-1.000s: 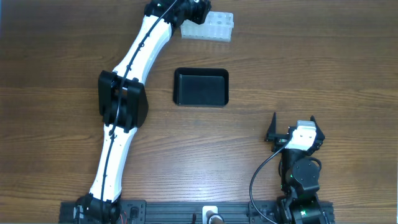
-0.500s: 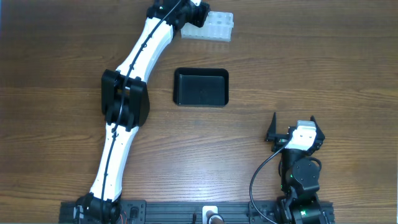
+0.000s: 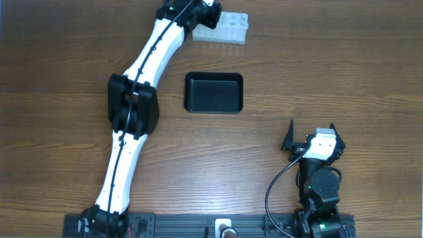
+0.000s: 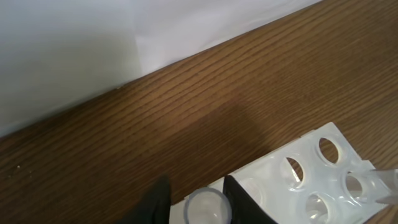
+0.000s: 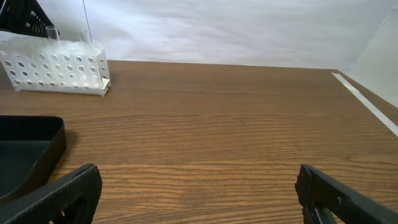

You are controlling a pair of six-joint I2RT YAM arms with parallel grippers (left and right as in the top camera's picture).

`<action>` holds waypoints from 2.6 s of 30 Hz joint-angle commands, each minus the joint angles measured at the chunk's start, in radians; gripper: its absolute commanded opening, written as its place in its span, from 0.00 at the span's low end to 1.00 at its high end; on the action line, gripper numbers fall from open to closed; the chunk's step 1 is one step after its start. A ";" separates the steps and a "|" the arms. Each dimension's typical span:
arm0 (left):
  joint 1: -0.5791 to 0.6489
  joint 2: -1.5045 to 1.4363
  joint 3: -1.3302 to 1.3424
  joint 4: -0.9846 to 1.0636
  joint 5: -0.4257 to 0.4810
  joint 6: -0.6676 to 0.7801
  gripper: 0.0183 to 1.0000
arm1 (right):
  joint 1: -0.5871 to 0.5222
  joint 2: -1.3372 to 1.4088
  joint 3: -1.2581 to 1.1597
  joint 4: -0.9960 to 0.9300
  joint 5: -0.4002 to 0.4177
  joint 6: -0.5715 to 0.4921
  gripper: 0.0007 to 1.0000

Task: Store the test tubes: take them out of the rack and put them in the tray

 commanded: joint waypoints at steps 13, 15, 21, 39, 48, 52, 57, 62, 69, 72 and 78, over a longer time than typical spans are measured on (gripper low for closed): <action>-0.002 0.012 0.005 0.003 -0.004 0.010 0.17 | -0.005 -0.010 -0.006 -0.001 0.013 0.006 0.99; -0.002 0.007 0.005 0.002 -0.004 0.010 0.16 | -0.005 -0.010 -0.006 -0.001 0.013 0.006 0.99; -0.002 -0.012 0.005 -0.008 -0.004 0.010 0.14 | -0.005 -0.010 -0.006 -0.001 0.012 0.006 0.99; -0.008 -0.179 0.005 -0.008 -0.054 0.012 0.13 | -0.005 -0.010 -0.006 -0.001 0.013 0.006 0.99; -0.008 -0.364 0.005 -0.047 -0.084 0.014 0.13 | -0.005 -0.010 -0.006 -0.001 0.012 0.006 0.99; -0.014 -0.440 0.005 -0.132 -0.085 -0.013 0.14 | -0.005 -0.010 -0.006 -0.001 0.013 0.006 0.99; -0.045 -0.465 0.005 -0.336 -0.154 -0.141 0.15 | -0.005 -0.010 -0.006 -0.001 0.012 0.006 0.99; -0.098 -0.438 -0.017 -0.562 -0.300 -0.328 0.13 | -0.005 -0.010 -0.006 -0.001 0.012 0.006 0.99; -0.169 -0.411 -0.115 -0.700 -0.423 -0.547 0.13 | -0.005 -0.010 -0.006 -0.001 0.012 0.006 0.99; -0.181 -0.410 -0.171 -0.719 -0.439 -0.615 0.14 | -0.005 -0.010 -0.006 -0.001 0.012 0.006 0.99; -0.181 -0.410 -0.294 -0.715 -0.439 -0.699 0.13 | -0.005 -0.010 -0.006 -0.001 0.012 0.006 0.99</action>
